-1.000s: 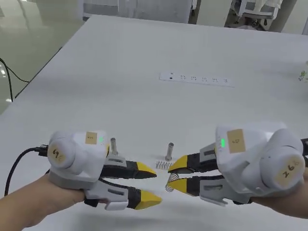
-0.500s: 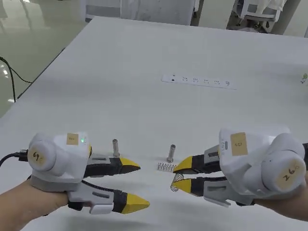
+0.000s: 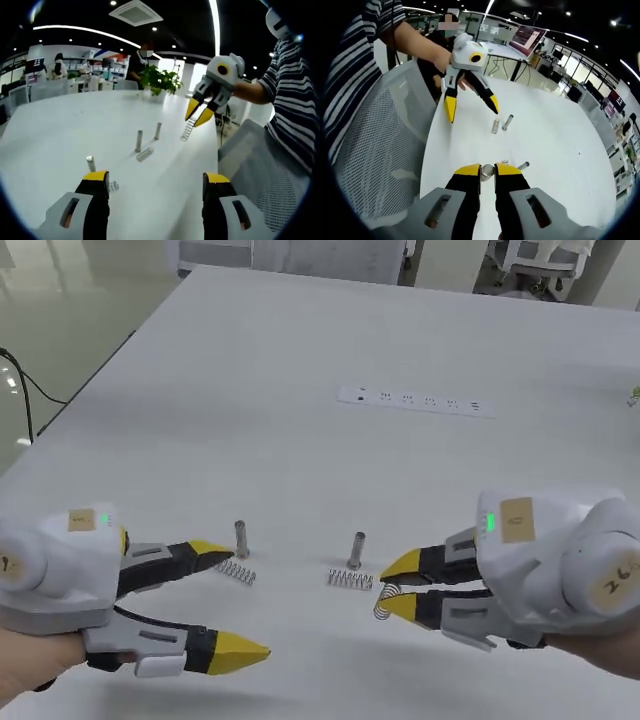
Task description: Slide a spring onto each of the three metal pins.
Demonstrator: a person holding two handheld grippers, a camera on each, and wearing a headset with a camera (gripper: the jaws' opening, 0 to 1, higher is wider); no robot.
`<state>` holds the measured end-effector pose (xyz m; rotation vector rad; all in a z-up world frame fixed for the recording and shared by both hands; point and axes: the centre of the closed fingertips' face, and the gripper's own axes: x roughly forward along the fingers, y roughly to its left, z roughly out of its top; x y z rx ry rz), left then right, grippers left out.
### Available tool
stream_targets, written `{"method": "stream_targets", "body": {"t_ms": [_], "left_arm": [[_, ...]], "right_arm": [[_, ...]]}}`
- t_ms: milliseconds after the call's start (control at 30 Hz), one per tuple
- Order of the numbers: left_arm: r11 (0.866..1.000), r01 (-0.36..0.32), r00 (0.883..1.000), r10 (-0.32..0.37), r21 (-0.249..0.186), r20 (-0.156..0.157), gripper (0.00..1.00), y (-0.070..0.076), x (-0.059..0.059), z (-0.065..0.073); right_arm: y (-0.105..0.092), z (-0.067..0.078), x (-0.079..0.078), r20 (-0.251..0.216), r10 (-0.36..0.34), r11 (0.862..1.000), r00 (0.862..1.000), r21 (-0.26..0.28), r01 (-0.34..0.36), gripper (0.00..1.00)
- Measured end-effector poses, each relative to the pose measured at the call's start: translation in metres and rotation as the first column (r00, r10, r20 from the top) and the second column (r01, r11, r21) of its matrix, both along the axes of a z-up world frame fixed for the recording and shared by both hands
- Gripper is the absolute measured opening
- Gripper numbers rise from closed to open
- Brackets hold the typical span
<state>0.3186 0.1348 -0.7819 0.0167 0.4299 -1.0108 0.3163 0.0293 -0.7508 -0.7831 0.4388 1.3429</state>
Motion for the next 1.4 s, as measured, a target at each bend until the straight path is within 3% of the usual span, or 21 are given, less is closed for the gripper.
{"method": "stream_targets", "body": {"t_ms": [467,700,933,1233,1400], "left_arm": [[0.999,-0.047,0.999,0.047,-0.009,-0.001,0.98,0.012,0.0,-0.004],[0.997,-0.076,0.997,0.076,-0.008,-0.001,0.98,0.02,0.004,-0.004],[0.995,-0.097,0.995,0.096,-0.016,-0.007,0.98,0.026,0.005,-0.002],[0.993,-0.116,0.993,0.116,-0.01,0.003,0.98,0.034,0.006,0.0],[0.993,-0.115,0.993,0.115,-0.009,0.0,0.98,0.033,0.005,-0.002]], "right_arm": [[-0.016,-0.003,0.011,-0.005,-0.038,0.999,0.999,-0.01,0.038,0.07],[-0.031,-0.002,0.027,0.004,-0.067,0.997,0.998,-0.039,0.067,0.07],[-0.052,0.004,0.061,0.032,-0.145,0.988,0.989,-0.051,0.147,0.07],[-0.068,0.006,0.085,0.022,-0.231,0.972,0.973,-0.028,0.232,0.07],[-0.065,0.003,0.092,-0.014,-0.264,0.965,0.964,-0.012,0.264,0.07]]}}
